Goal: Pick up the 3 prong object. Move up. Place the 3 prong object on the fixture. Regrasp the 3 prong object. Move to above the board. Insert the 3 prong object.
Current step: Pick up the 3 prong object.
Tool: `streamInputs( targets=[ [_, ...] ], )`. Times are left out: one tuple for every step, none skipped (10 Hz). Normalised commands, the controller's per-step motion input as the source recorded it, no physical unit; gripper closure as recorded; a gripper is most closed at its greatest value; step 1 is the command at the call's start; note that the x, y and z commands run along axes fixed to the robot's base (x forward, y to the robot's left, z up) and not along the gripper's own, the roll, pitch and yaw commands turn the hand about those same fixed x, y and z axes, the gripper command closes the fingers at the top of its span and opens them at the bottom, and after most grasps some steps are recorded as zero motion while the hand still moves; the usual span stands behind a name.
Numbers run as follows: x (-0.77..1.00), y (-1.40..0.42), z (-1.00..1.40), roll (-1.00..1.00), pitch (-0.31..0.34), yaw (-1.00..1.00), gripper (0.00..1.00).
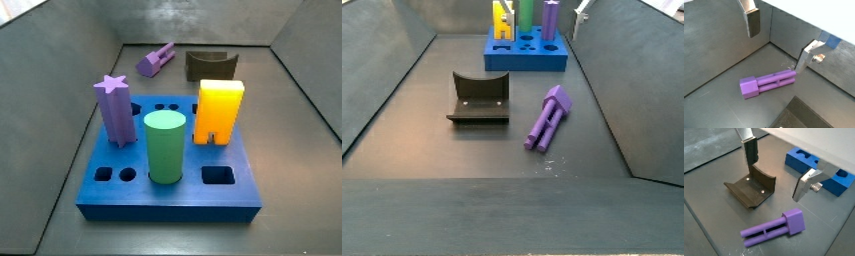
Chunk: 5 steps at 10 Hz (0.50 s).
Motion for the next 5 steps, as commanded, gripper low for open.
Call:
streamInputs(
  targets=[
    [0.11,0.00,0.00,0.00,0.049,0.00,0.00],
    [0.00,0.00,0.00,0.00,-0.010,0.00,0.00],
    [0.00,0.00,-0.01,0.00,-0.044,0.00,0.00],
    [0.00,0.00,-0.19,0.00,-0.100,-0.12,0.00],
    [-0.05,0.00,-0.29,0.00,-0.136,-0.20,0.00]
  ],
)
